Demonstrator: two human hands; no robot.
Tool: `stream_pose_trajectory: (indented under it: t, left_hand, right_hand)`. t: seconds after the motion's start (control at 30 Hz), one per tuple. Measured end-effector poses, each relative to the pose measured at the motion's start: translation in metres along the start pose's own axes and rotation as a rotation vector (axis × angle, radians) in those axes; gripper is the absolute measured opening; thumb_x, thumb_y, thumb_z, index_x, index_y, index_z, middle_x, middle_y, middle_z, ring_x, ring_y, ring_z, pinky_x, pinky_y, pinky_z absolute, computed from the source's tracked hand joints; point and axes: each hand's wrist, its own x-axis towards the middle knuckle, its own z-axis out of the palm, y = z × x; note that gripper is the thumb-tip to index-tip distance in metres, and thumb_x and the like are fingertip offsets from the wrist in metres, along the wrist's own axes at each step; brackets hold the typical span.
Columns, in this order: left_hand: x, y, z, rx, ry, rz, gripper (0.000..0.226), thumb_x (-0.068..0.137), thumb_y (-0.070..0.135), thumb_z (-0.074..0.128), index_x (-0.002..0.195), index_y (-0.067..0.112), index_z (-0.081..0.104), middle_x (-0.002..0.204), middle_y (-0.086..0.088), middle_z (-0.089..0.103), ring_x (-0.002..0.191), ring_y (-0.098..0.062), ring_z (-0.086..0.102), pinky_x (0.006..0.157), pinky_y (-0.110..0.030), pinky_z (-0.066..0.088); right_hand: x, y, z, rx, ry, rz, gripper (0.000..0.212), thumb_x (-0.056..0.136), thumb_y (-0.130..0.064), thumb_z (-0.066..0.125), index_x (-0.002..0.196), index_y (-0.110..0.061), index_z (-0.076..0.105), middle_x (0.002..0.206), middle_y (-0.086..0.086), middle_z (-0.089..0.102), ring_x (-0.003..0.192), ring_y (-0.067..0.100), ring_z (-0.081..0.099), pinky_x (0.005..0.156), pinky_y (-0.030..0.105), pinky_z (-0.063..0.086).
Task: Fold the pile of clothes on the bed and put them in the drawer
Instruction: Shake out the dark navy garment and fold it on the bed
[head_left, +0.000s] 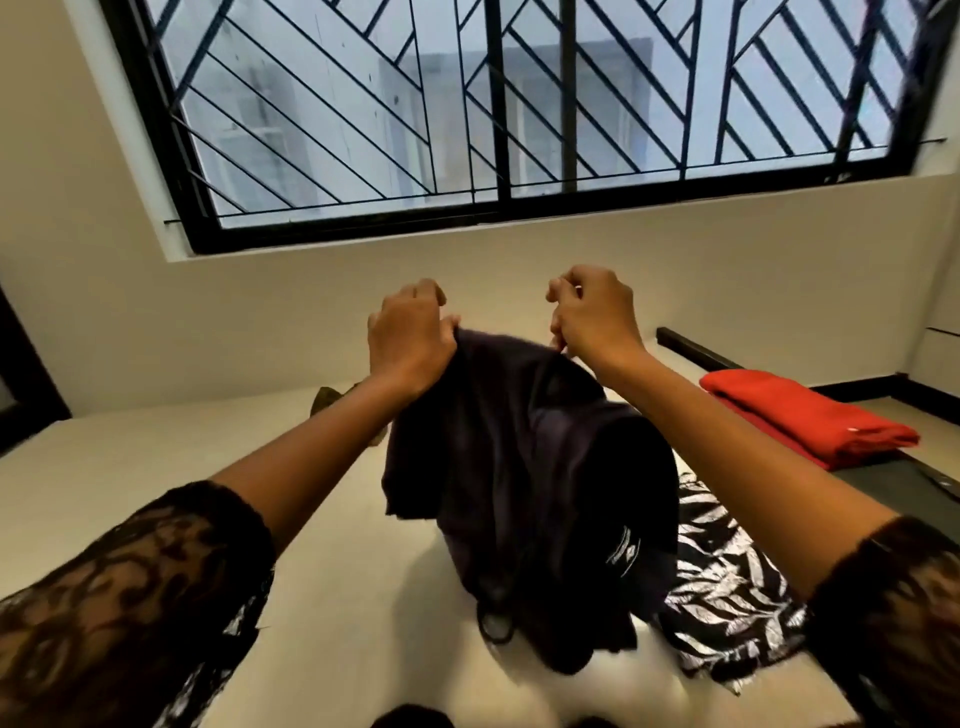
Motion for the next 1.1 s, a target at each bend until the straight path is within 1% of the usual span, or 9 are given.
stream_pose_trajectory:
  t: [0.1,0.27,0.4,0.5,0.73,0.87,0.93,1.0,1.1]
  left_hand:
    - [-0.042,0.026,0.010,-0.078,-0.165,0.056,0.029,0.093,0.037,0.053,0.109,0.013,0.054,0.101,-0.006,0.063,0.089,-0.021,0.058,0.072,-0.033,0.045]
    - [-0.132,0.025,0.049,-0.047,-0.714,0.075,0.033,0.093,0.041,0.051,0.096,0.010,0.063,0.099,-0.008,0.067,0.090,-0.025,0.060,0.077,-0.034,0.049]
    - [-0.171,0.016,0.060,-0.142,-0.808,0.141,0.035,0.090,0.046,0.056,0.095,0.013,0.066,0.096,-0.004,0.069,0.088,-0.020,0.062,0.081,-0.039,0.050]
    - [-0.204,0.008,0.058,-0.133,-0.875,0.431,0.051,0.079,0.065,0.053,0.095,0.018,0.067,0.096,0.002,0.069,0.090,-0.015,0.061,0.082,-0.037,0.047]
    - [-0.280,-0.022,0.054,0.075,-1.087,0.729,0.104,0.064,0.070,0.066,0.145,0.019,0.026,0.152,-0.001,0.026,0.138,-0.020,0.021,0.116,-0.045,0.008]
    - [-0.282,-0.029,0.064,0.225,-0.842,0.775,0.066,0.069,0.039,0.067,0.127,0.012,0.052,0.113,-0.006,0.059,0.100,-0.024,0.058,0.085,-0.038,0.046]
    - [-0.267,-0.024,0.061,0.108,-0.781,0.651,0.045,0.077,0.031,0.055,0.118,0.012,0.058,0.108,-0.006,0.060,0.097,-0.026,0.058,0.079,-0.036,0.045]
    - [-0.246,-0.018,0.056,-0.086,-0.724,0.452,0.046,0.080,0.032,0.042,0.119,0.014,0.058,0.114,-0.006,0.060,0.104,-0.026,0.056,0.085,-0.038,0.045]
    - [-0.203,-0.006,0.045,-0.302,-0.610,0.188,0.029,0.085,0.022,0.049,0.109,0.014,0.061,0.111,-0.004,0.063,0.102,-0.022,0.058,0.087,-0.038,0.046]
  right_hand:
    - [-0.010,-0.019,-0.005,0.112,-0.004,0.104,0.024,0.098,-0.009,0.044,0.092,0.008,0.060,0.069,0.010,0.057,0.050,0.018,0.059,0.051,0.029,0.056]
    - [-0.049,0.002,0.013,0.062,-0.233,0.211,0.019,0.096,-0.011,0.050,0.091,0.002,0.063,0.082,0.015,0.064,0.070,0.027,0.068,0.070,0.042,0.059]
    - [-0.090,0.041,0.016,-0.020,-0.294,0.249,0.021,0.095,-0.014,0.052,0.086,0.001,0.064,0.086,0.020,0.068,0.080,0.031,0.066,0.079,0.048,0.054]
    - [-0.140,0.072,0.022,-0.087,-0.429,0.220,0.017,0.092,-0.012,0.053,0.085,-0.002,0.065,0.087,0.018,0.069,0.084,0.030,0.065,0.078,0.038,0.052]
    - [-0.242,0.135,0.013,-0.347,-0.810,-0.012,0.046,0.081,0.003,0.048,0.124,-0.010,0.058,0.134,0.007,0.053,0.126,0.021,0.046,0.105,0.027,0.033]
    - [-0.253,0.146,0.006,-0.377,-0.848,-0.071,0.057,0.083,0.004,0.044,0.136,-0.016,0.047,0.149,-0.001,0.036,0.138,0.012,0.031,0.110,0.015,0.017]
    - [-0.251,0.143,0.006,-0.273,-0.765,-0.037,0.046,0.088,-0.003,0.044,0.132,-0.014,0.051,0.144,0.001,0.043,0.134,0.013,0.037,0.113,0.017,0.019]
    - [-0.246,0.134,0.005,-0.109,-0.640,0.066,0.038,0.095,-0.028,0.046,0.131,-0.017,0.052,0.136,-0.002,0.051,0.127,0.011,0.045,0.110,0.028,0.031]
    - [-0.230,0.118,0.002,-0.105,-0.532,0.070,0.082,0.076,-0.072,0.040,0.143,-0.023,0.035,0.132,-0.017,0.041,0.121,-0.002,0.038,0.107,0.024,0.030]
